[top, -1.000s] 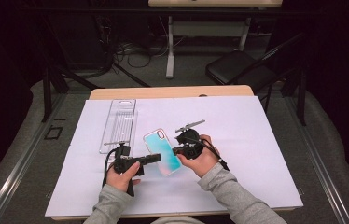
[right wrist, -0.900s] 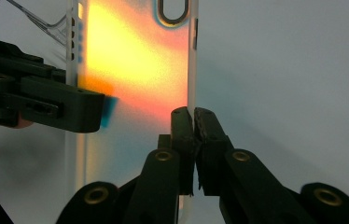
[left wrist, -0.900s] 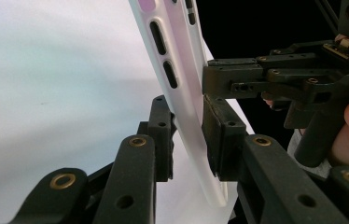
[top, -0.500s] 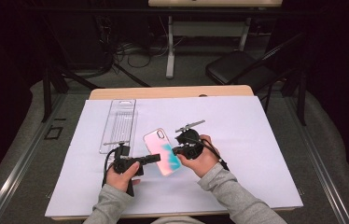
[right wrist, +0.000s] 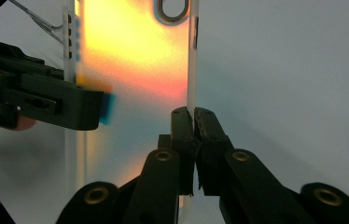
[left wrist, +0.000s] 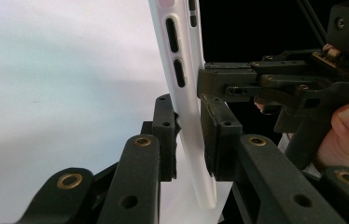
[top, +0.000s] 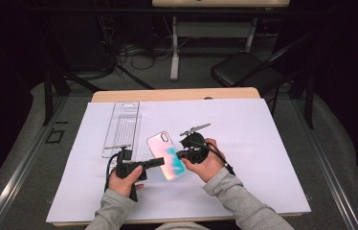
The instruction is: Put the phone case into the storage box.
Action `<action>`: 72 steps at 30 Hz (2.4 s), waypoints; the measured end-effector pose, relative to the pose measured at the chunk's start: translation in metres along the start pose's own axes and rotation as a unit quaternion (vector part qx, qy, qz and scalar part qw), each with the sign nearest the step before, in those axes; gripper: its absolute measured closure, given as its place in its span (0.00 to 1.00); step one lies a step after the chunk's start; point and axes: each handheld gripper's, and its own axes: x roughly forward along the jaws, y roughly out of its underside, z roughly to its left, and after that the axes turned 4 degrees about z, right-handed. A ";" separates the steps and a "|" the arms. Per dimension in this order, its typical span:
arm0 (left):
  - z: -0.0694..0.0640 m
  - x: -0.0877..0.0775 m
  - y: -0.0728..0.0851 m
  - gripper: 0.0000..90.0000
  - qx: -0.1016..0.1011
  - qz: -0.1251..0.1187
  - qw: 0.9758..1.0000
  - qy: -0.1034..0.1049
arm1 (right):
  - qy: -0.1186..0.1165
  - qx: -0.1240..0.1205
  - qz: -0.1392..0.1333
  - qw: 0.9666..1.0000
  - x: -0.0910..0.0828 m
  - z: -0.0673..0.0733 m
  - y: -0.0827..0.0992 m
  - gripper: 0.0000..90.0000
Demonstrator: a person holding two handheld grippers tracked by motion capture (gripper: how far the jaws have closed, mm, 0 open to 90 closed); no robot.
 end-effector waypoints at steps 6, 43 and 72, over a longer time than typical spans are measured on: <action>0.001 -0.001 0.000 0.86 -0.010 -0.001 1.000 0.006 | -0.001 0.000 -0.001 1.000 0.000 0.000 0.000 0.97; 0.001 -0.002 0.000 0.89 -0.021 -0.005 1.000 0.014 | -0.005 -0.002 -0.009 1.000 0.000 0.000 0.000 0.97; 0.001 -0.003 0.000 0.90 -0.029 -0.011 0.999 0.019 | -0.009 -0.005 -0.016 1.000 0.001 0.000 0.002 0.97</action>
